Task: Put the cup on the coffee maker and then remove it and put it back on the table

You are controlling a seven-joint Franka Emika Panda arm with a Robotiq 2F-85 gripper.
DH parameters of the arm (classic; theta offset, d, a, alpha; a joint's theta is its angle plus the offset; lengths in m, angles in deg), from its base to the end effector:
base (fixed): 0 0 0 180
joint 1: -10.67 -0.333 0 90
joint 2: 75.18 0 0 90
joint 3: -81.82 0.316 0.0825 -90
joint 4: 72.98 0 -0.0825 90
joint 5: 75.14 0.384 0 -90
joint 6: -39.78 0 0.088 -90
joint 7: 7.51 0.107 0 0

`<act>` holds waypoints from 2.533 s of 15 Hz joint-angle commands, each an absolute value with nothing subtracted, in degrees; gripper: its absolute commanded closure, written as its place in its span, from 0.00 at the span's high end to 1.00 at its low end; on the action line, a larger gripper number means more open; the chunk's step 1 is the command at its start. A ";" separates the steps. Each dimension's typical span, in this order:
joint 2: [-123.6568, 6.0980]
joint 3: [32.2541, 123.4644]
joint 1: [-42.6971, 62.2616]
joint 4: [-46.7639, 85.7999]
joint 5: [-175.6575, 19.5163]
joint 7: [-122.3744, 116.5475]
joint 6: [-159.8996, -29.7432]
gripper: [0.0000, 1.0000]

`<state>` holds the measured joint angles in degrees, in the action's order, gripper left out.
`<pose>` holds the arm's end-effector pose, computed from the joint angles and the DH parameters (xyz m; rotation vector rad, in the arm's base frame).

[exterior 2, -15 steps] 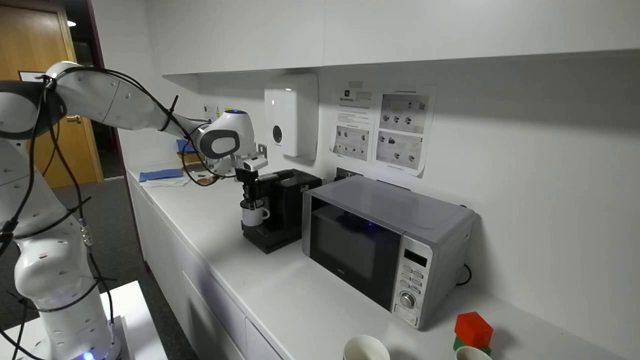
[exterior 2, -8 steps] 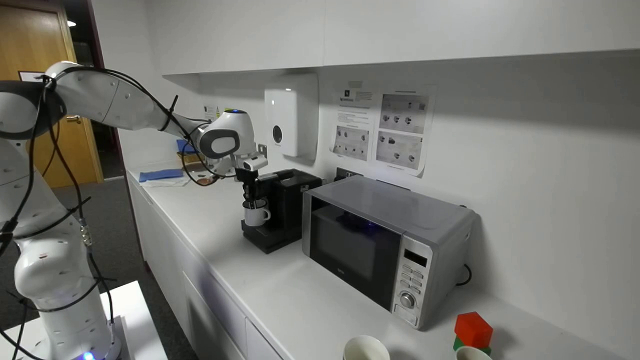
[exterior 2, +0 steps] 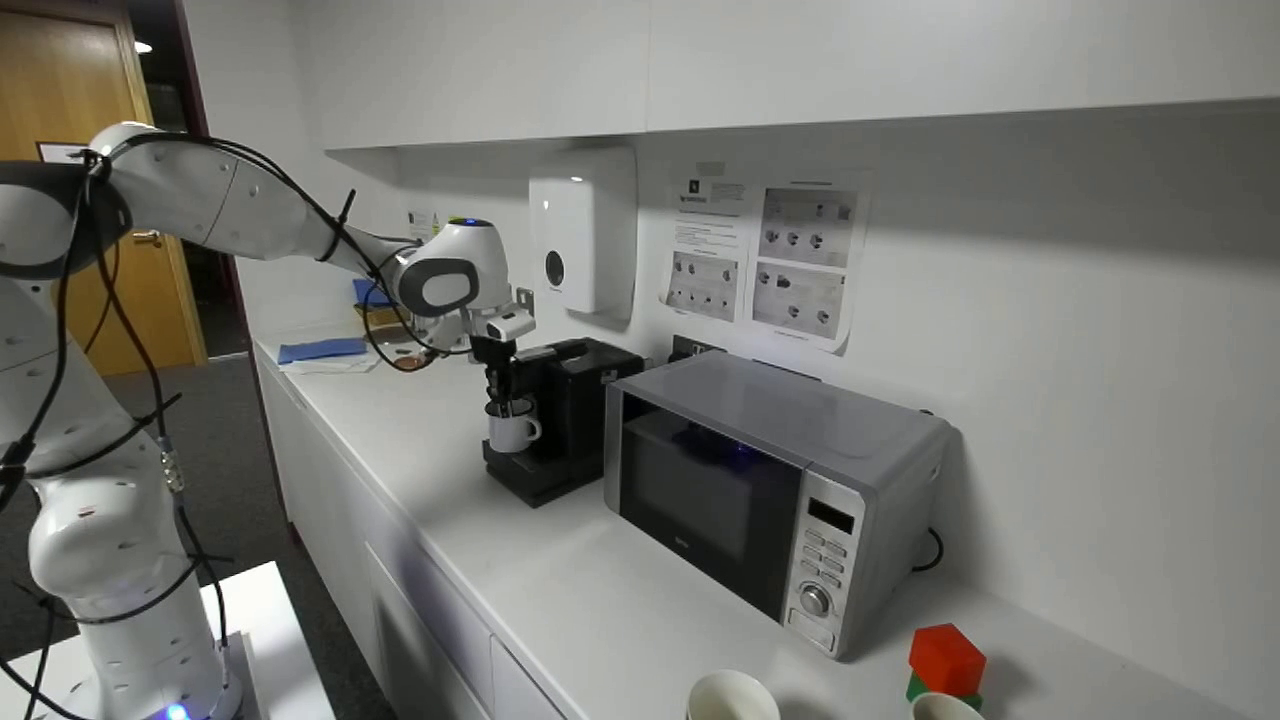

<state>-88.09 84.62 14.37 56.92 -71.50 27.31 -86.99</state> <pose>0.4944 -0.0048 0.4681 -2.8792 0.9821 -0.2297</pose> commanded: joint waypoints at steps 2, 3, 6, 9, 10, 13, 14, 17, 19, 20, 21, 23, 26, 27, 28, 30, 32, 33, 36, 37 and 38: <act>-91.91 84.06 14.27 59.15 -71.15 25.89 -87.91 0.02; -92.21 84.05 14.31 59.30 -71.15 25.85 -87.94 0.02; -92.95 84.11 14.32 59.71 -70.90 25.72 -88.01 0.02; -93.49 84.18 14.37 60.01 -70.86 25.73 -88.12 0.02; -93.60 84.21 14.39 60.09 -70.89 25.80 -88.12 0.02; -93.73 84.25 14.44 60.23 -70.93 25.93 -88.15 0.02; -93.70 84.27 14.46 60.22 -71.00 26.01 -88.10 0.02; -93.12 84.28 14.29 60.03 -70.46 25.98 -88.57 0.02; -92.67 84.29 14.23 59.92 -70.10 26.23 -89.02 0.02; -92.57 84.33 14.25 59.91 -70.13 26.38 -89.17 0.02; -92.46 84.38 14.26 59.88 -70.18 26.51 -89.37 0.02; -92.30 84.45 14.27 59.84 -70.26 26.63 -89.82 0.02; -91.78 84.52 14.17 59.58 -70.16 26.56 -91.11 0.02; -91.57 84.51 14.07 59.49 -70.00 26.37 -91.62 0.02; -91.18 84.51 14.01 59.32 -69.89 26.25 -92.16 0.02; -90.75 84.32 13.76 59.38 -69.07 25.69 -93.31 0.02; -90.52 84.20 13.66 59.45 -68.17 25.51 -93.97 0.02; -90.46 84.19 13.65 59.49 -67.81 25.44 -94.14 0.02; -90.46 84.22 13.75 59.56 -67.46 25.38 -93.60 0.02; -90.47 84.21 13.77 59.59 -67.44 25.38 -93.50 0.02; -90.48 84.18 13.77 59.64 -67.39 25.32 -93.41 0.02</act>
<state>-90.44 84.70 14.25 59.13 -69.16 27.20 -91.68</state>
